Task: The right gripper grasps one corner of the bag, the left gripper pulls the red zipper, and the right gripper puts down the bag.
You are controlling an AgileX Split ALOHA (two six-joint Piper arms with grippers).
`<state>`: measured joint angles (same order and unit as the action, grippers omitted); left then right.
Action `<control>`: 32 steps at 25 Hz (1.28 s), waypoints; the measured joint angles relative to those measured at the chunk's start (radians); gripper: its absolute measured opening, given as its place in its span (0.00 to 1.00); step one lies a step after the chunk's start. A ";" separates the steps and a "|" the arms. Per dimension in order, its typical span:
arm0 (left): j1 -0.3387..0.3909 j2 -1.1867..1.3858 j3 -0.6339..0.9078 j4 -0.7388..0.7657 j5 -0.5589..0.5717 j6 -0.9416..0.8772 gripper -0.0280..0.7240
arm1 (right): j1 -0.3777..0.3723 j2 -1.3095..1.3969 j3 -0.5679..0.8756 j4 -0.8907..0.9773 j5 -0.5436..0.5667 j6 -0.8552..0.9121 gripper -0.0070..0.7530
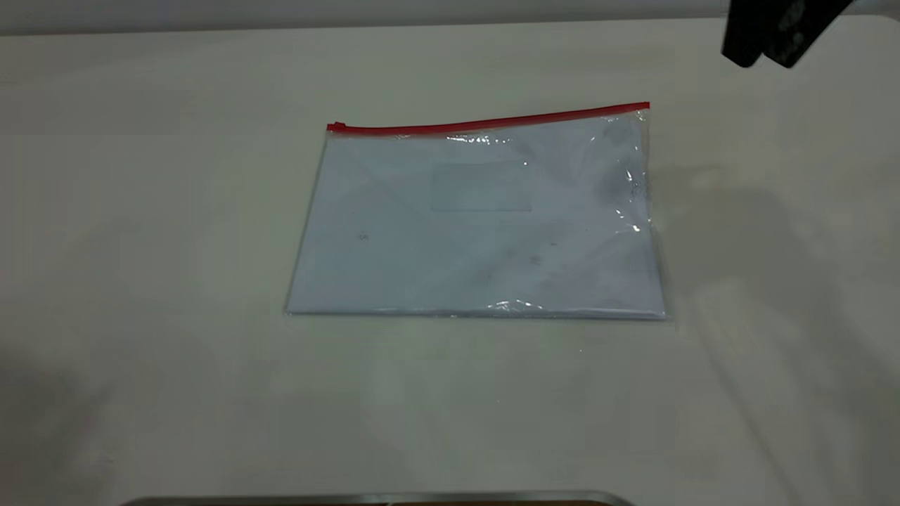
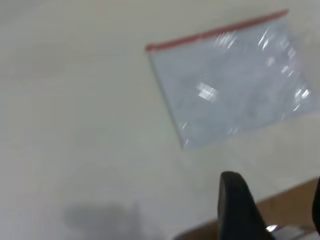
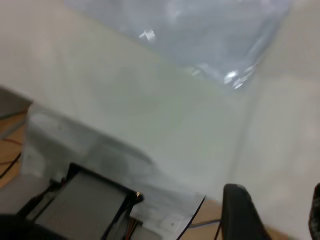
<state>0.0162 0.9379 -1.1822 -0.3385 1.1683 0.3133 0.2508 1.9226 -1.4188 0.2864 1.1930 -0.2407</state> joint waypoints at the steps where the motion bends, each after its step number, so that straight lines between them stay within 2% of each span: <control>1: 0.000 -0.050 0.056 0.028 0.000 -0.001 0.60 | 0.022 -0.036 0.035 0.001 0.002 0.010 0.51; 5: 0.000 -0.249 0.239 0.123 0.000 -0.015 0.60 | 0.101 -0.187 0.189 0.002 0.005 0.031 0.51; 9: 0.000 -0.421 0.382 0.154 0.000 -0.062 0.60 | 0.158 -0.353 0.333 0.002 0.009 0.038 0.51; 19: 0.000 -0.769 0.656 0.172 -0.006 -0.070 0.60 | 0.168 -0.927 0.672 0.009 0.026 0.059 0.51; 24: 0.000 -0.860 0.691 0.182 -0.018 -0.071 0.60 | 0.168 -1.315 0.768 -0.040 0.031 0.061 0.51; 29: 0.000 -0.895 0.691 0.182 -0.021 -0.072 0.60 | 0.168 -1.727 0.883 -0.145 -0.074 0.064 0.51; 32: 0.000 -0.895 0.691 0.181 -0.021 -0.072 0.60 | 0.168 -1.909 0.926 -0.182 -0.066 0.087 0.51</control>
<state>0.0162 0.0432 -0.4912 -0.1571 1.1472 0.2410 0.4190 0.0136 -0.4931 0.1043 1.1272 -0.1541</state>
